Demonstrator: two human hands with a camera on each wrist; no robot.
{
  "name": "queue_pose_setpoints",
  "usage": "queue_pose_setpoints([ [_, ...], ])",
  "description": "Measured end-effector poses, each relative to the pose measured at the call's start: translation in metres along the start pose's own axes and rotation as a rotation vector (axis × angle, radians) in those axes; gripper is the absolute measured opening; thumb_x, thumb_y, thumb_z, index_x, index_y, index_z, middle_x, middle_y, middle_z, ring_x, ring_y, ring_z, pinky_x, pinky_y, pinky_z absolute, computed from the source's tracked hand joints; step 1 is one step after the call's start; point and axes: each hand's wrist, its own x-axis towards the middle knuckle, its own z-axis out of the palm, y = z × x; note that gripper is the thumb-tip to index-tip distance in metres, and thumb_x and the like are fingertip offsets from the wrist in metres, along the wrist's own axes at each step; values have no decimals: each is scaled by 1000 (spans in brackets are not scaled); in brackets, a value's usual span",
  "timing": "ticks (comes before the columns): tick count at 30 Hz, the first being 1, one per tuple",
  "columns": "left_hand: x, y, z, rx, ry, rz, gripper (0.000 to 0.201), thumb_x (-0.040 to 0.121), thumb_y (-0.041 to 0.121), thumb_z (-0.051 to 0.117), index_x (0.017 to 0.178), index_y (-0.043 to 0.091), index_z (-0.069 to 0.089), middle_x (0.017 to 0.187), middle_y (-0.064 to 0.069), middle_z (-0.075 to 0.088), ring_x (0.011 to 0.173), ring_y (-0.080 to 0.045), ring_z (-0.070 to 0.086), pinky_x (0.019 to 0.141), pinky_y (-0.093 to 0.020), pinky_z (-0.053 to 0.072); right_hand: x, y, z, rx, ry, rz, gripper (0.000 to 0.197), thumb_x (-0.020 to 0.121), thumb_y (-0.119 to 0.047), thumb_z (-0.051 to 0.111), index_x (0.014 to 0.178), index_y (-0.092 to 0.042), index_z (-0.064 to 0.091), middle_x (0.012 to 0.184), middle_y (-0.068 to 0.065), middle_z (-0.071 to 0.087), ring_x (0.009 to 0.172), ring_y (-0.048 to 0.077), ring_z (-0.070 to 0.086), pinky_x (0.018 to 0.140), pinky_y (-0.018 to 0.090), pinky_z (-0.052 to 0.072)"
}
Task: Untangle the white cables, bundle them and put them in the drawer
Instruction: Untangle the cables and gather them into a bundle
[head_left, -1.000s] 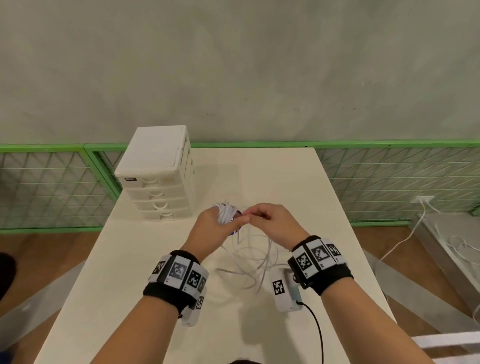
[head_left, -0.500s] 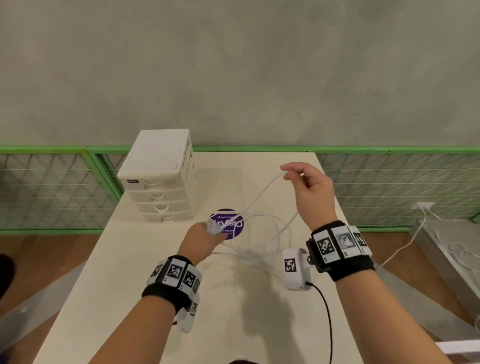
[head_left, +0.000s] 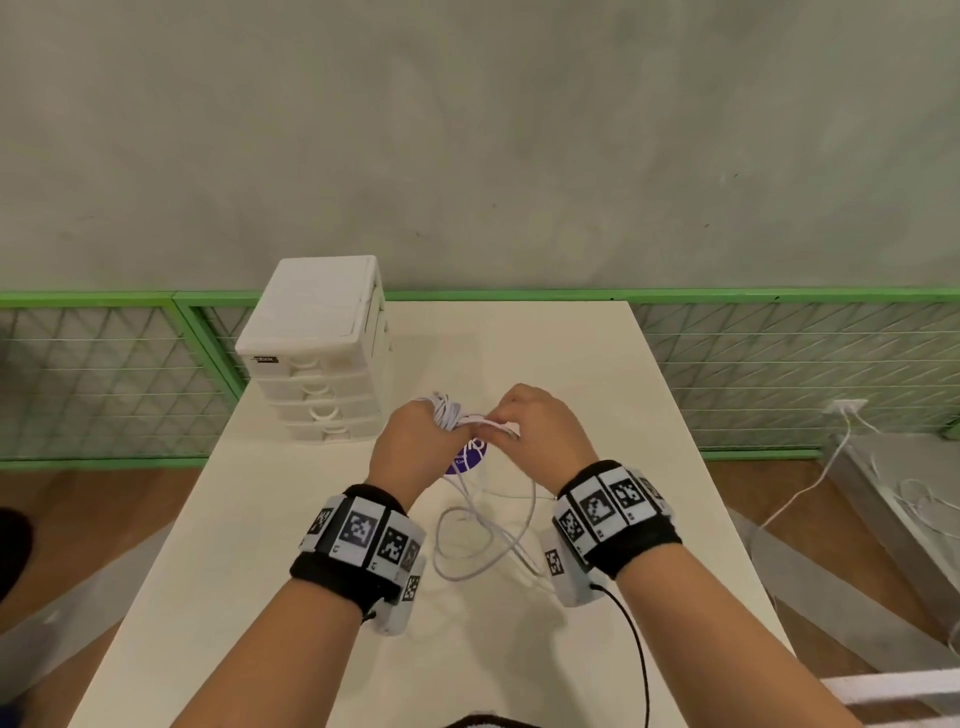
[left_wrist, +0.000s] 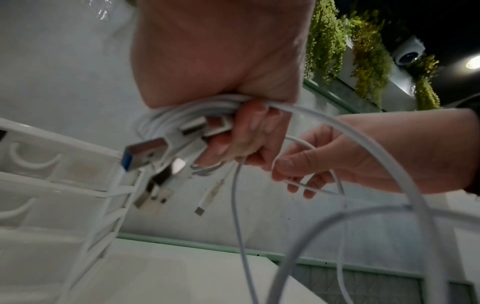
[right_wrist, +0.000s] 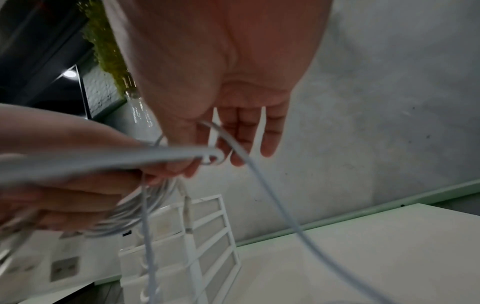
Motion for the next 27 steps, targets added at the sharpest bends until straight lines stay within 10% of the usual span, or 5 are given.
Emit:
queue_pose_setpoints([
  [8,-3,-47,5,123,-74,-134,26,84,25,62,67,12,49,62,0,49,69,-25,52,57,-28,33,0,4,-44,720,459,148,28,89,-1,50,89,-22,69,65,-18,58,56,-2,44,56,12,37],
  [11,-4,-68,-4,124,-40,-233,31,83,21,64,62,11,44,63,-4,46,70,-27,49,61,-29,34,-1,34,-48,709,705,345,30,90,-4,42,93,-24,64,77,-11,57,61,7,45,61,24,38],
  [15,-4,-69,-14,117,11,-230,33,83,24,65,61,12,44,62,-4,47,69,-27,50,63,-29,35,-5,67,-29,235,218,538,43,89,-11,53,131,-17,47,120,8,55,110,25,52,90,31,40],
  [19,-2,-43,-10,99,30,-136,34,82,27,65,61,14,42,60,0,46,63,-21,46,58,-28,34,-3,31,-12,173,-57,180,96,73,-34,76,148,-26,16,149,2,29,139,20,24,114,35,22],
  [27,-5,-15,-2,151,29,-9,23,82,33,64,76,13,53,76,-3,59,73,-23,58,63,-27,41,12,-8,1,5,-97,-19,26,93,-22,49,110,-20,69,111,1,69,102,21,62,79,25,42],
])
